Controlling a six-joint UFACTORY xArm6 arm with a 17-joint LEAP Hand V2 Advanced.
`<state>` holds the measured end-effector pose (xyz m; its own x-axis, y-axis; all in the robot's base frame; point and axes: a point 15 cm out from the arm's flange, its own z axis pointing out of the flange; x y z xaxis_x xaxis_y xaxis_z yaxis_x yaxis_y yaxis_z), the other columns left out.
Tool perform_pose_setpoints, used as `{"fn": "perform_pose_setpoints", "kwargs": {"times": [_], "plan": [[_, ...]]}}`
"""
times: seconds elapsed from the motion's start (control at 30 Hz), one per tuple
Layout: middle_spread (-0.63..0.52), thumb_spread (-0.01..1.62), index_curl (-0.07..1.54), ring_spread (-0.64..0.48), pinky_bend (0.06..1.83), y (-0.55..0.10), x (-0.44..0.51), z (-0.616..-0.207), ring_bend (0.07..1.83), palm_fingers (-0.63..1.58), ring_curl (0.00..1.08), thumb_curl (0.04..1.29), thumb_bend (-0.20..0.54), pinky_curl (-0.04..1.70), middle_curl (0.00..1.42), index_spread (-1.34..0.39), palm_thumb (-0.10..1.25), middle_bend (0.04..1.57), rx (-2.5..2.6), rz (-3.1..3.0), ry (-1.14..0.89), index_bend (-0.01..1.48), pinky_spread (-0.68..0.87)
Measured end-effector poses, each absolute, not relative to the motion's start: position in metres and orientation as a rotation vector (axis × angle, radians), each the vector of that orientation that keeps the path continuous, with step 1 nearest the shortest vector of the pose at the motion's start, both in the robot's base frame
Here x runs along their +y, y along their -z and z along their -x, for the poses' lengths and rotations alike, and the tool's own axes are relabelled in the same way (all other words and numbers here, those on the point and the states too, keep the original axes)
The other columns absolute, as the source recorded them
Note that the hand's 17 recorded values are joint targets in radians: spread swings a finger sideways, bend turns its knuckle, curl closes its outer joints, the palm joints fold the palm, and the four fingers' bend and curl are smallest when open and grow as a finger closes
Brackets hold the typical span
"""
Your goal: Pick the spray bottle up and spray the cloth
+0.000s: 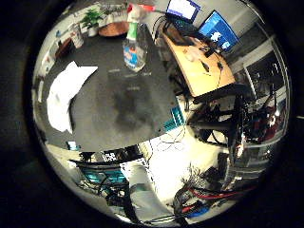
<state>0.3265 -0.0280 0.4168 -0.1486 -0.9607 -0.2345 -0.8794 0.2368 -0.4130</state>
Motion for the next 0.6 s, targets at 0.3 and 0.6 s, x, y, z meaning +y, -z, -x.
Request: {"fn": "perform_pose_setpoints", "kwargs": {"times": [0.3, 0.6], "plan": [[0.12, 1.05, 0.29, 0.26, 0.84, -0.459, -0.055, -0.353, 0.38, 0.24, 0.22, 0.47, -0.025, 0.15, 0.30, -0.22, 0.55, 0.20, 1.823, 1.434, 0.233, 0.16, 0.57], [0.14, 1.05, 0.29, 0.27, 0.87, -0.447, -0.126, -0.367, 0.40, 0.23, 0.22, 0.46, -0.025, 0.15, 0.32, -0.20, 0.52, 0.20, 1.796, 1.278, 0.272, 0.16, 0.58]]}}
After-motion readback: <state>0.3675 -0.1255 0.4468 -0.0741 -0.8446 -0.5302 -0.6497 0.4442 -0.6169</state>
